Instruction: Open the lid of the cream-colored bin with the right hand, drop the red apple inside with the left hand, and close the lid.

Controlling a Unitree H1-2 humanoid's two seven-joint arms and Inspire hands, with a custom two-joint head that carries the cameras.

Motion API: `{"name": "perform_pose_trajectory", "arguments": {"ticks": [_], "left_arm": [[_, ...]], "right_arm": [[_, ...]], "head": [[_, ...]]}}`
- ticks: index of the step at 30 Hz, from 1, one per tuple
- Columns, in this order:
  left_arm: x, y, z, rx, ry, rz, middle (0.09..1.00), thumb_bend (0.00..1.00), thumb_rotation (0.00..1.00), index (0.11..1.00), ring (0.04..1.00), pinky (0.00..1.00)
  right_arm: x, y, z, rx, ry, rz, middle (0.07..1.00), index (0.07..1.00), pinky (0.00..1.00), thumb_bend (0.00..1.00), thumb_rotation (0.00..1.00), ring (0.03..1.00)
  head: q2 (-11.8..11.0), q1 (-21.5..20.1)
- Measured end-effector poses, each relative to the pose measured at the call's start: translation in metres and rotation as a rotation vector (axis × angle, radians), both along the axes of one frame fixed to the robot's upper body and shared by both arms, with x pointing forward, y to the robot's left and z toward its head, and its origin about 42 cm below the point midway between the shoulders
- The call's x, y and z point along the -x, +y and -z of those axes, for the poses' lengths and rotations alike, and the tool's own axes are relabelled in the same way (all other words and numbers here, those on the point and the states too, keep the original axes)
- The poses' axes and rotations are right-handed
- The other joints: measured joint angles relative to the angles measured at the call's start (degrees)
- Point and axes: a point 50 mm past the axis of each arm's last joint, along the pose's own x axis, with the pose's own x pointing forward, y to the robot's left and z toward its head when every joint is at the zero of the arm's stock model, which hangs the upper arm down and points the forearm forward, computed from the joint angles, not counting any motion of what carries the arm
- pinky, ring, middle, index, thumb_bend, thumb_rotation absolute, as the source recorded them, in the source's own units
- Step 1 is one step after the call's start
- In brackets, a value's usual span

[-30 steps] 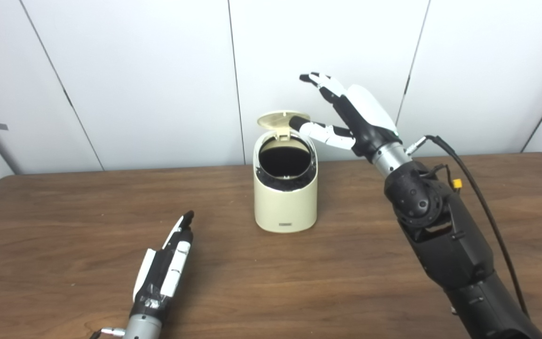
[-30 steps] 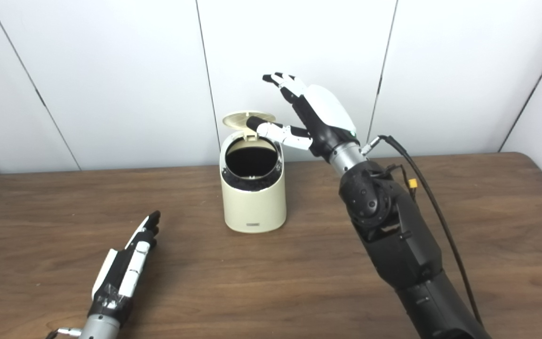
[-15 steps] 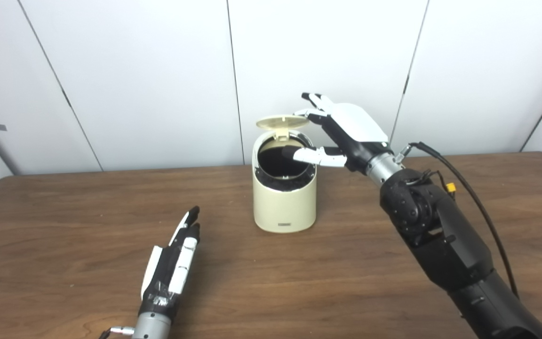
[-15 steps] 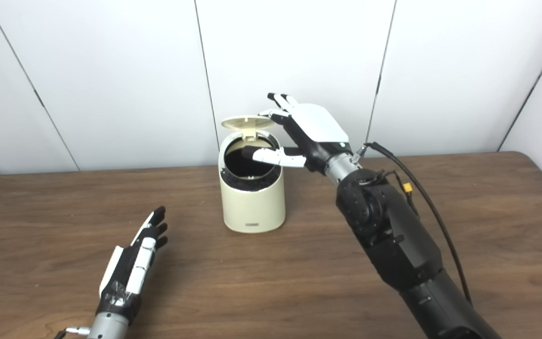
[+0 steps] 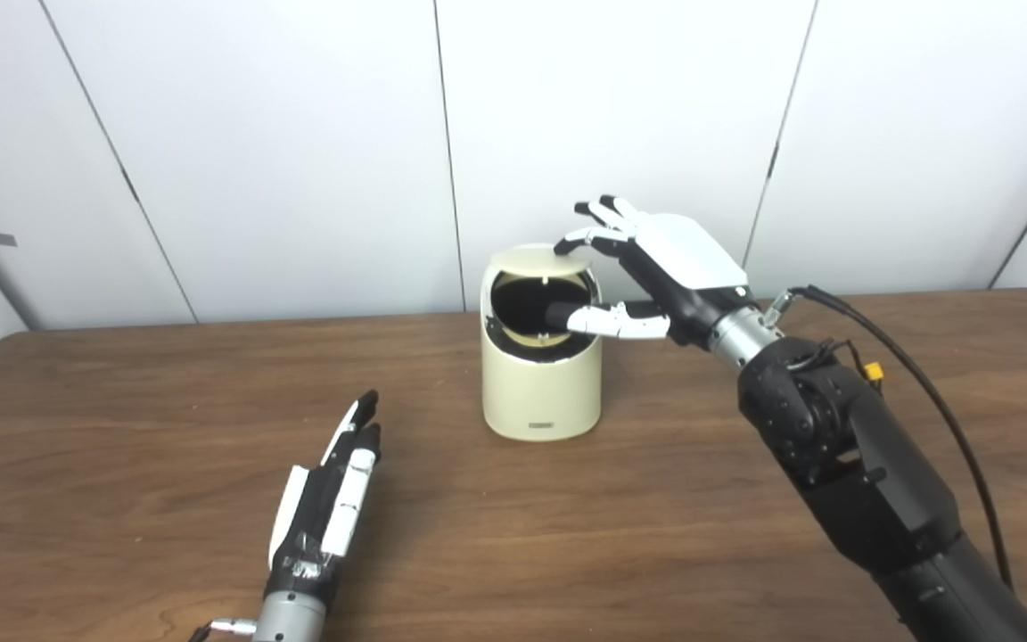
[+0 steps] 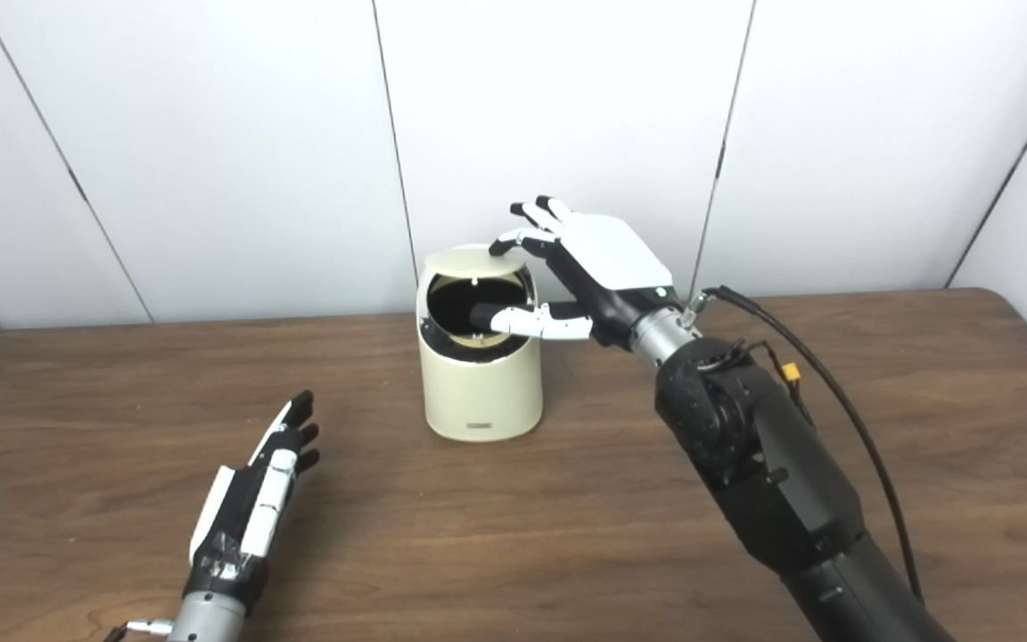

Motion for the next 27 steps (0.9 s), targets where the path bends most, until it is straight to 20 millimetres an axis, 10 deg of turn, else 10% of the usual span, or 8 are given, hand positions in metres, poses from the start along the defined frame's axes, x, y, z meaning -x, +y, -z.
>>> {"name": "perform_pose_trajectory", "arguments": {"ticks": [27], "left_arm": [[0.001,-0.005,-0.007,0.011,0.007,0.000,0.983,0.60,0.95,1.000,0.950,0.92]], "right_arm": [[0.022,0.023,0.021,0.170,-0.028,-0.050,0.935,0.767,1.00,0.55,0.88,1.000]], "head": [[1.8,0.7]]}}
